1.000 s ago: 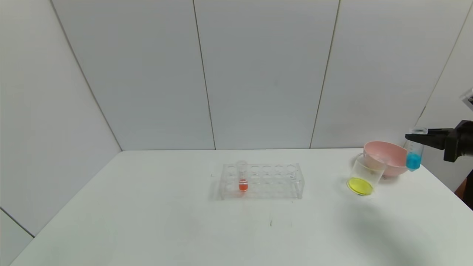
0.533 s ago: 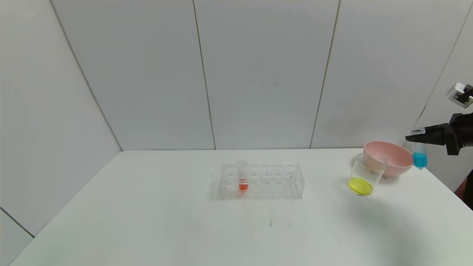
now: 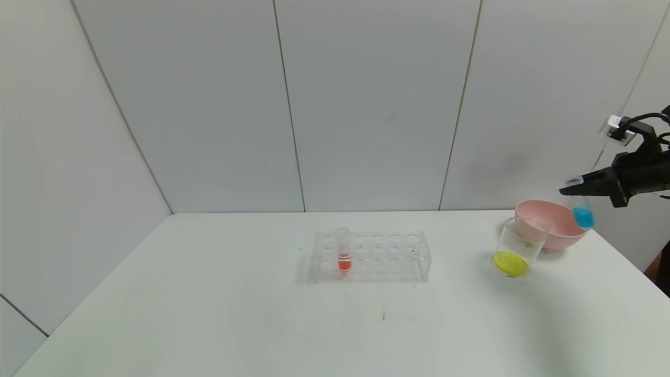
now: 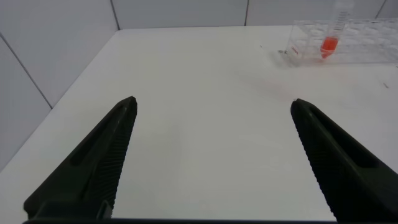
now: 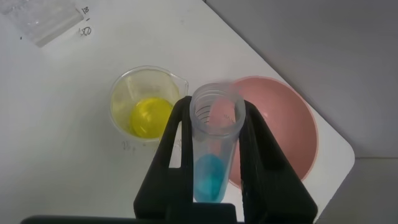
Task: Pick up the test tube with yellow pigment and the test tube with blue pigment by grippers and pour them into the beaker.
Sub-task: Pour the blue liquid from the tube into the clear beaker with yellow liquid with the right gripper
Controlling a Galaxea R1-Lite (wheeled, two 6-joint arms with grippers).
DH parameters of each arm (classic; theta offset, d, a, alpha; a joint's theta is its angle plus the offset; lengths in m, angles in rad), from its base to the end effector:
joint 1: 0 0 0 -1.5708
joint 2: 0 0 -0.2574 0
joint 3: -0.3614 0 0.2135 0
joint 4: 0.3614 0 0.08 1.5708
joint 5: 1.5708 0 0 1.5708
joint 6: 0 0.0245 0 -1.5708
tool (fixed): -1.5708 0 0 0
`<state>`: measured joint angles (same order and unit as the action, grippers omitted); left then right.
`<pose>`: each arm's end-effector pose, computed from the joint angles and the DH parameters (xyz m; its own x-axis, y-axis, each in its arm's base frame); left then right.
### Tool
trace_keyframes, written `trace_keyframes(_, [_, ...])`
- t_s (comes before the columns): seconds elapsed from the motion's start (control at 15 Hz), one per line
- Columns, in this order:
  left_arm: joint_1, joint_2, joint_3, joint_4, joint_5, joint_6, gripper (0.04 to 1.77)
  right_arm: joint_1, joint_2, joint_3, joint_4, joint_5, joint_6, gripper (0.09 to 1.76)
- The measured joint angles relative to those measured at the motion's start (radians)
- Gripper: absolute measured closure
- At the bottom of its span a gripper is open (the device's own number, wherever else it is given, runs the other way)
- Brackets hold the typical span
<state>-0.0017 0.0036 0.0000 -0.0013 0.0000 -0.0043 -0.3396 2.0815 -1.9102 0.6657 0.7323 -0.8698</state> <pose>0.0471 -0.0001 0.0755 1.0000 -0.0017 -0.0023 0.0017 1.0000 -0.0043 0.3838 -0.1182 0.1920 0.6923 0.4645 -0.5523 -0.6476 0.7375 -0.1915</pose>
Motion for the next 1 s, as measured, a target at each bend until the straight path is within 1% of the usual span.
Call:
trace_keyframes(0.07, [0.000,0.000,0.000,0.000,0.000,0.000,0.05,0.009,0.019,-0.042,0.053,-0.041,-0.031,1.36])
trace_keyframes(0.27, [0.000,0.000,0.000,0.000,0.000,0.000,0.05,0.044,0.048,-0.084,0.079,-0.119,-0.108,1.36])
trace_keyframes(0.53, [0.000,0.000,0.000,0.000,0.000,0.000,0.05,0.079,0.059,-0.090,0.087,-0.180,-0.163,1.36])
trace_keyframes(0.67, [0.000,0.000,0.000,0.000,0.000,0.000,0.05,0.090,0.058,-0.090,0.112,-0.237,-0.204,1.36])
trace_keyframes(0.87, [0.000,0.000,0.000,0.000,0.000,0.000,0.05,0.111,0.050,-0.090,0.165,-0.277,-0.232,1.36])
trace_keyframes(1.0, [0.000,0.000,0.000,0.000,0.000,0.000,0.05,0.129,0.043,-0.090,0.197,-0.323,-0.259,1.36])
